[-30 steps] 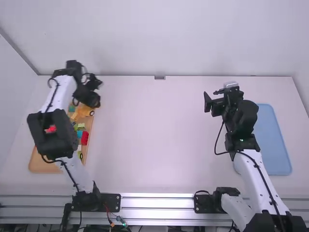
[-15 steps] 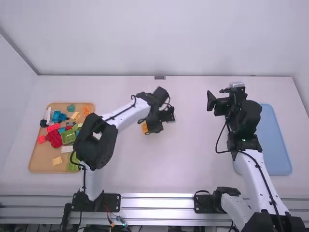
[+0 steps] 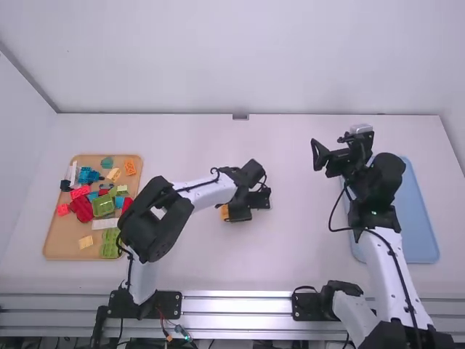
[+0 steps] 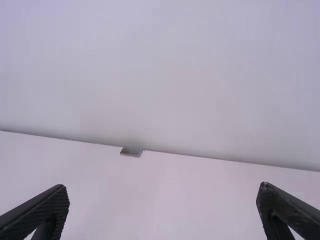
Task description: Assemble lego blocks to make yellow taxi
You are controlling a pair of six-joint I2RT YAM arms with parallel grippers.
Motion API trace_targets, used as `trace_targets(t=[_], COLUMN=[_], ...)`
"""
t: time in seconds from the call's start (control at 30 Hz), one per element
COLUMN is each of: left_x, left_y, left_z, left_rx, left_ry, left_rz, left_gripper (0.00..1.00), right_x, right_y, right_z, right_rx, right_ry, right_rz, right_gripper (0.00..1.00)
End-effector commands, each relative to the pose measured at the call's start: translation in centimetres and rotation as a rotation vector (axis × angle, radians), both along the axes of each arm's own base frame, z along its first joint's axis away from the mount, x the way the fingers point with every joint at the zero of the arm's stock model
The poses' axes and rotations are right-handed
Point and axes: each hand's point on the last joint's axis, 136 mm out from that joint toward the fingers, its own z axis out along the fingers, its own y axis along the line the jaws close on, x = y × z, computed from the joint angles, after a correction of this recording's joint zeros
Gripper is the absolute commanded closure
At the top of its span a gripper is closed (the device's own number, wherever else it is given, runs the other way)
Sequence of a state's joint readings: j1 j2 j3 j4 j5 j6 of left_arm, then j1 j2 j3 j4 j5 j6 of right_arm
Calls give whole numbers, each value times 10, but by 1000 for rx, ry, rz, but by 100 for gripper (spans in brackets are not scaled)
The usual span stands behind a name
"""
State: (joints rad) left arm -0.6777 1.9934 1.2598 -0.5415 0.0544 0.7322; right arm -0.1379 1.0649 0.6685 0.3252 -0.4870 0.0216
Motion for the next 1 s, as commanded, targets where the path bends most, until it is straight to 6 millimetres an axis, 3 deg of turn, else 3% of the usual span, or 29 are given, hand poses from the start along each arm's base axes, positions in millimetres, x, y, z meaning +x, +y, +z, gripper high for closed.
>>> trace_targets(t=[0.0, 0.07, 0.1, 0.27, 0.43, 0.57, 0.63, 0.7, 0.77, 0.83, 0.87, 0.9, 0.97], left_x=[2, 4, 6, 15, 25, 53, 81, 96, 120, 127, 130, 130, 127], left_y=[-2, -3, -4, -6, -4, 10, 40, 64, 117, 150, 190, 190, 241], left_z=[12, 13, 14, 25, 81, 133, 164, 179, 202, 208, 212, 212, 214], left_rx=[-28, -29, -33, -20, -28, -91, -112, -119, -145, -143, -135, -135, -118], left_ry=[-23, -34, -47, -80, -98, -184, -265, -311, -372, -394, -412, -412, -438], left_rz=[0, -12, -39, -56, -36, 79, 298, 447, 778, 957, 1178, 1178, 1446], left_gripper=[30, 16, 1, 1, 1, 1, 1, 1, 1, 1, 1, 1, 1], right_x=[-2, -3, -3, -3, -2, -2, -2, -2, -2, -2, -2, -2, -2], right_y=[7, 10, 9, 9, 9, 9, 9, 9, 9, 9, 9, 9, 9], right_z=[23, 23, 23, 23, 26, 25, 26, 26, 26, 26, 26, 26, 26], right_rx=[4, 3, 3, 3, 2, 2, 2, 1, 1, 1, 1, 1, 1], right_ry=[-48, -48, -48, -49, -61, -60, -61, -62, -63, -63, -63, -63, -64], right_rz=[40, 48, 46, 47, 47, 46, 46, 44, 44, 44, 44, 44, 44], right_gripper=[1, 1, 1, 1, 1, 1, 1, 1, 1, 1, 1, 1, 1])
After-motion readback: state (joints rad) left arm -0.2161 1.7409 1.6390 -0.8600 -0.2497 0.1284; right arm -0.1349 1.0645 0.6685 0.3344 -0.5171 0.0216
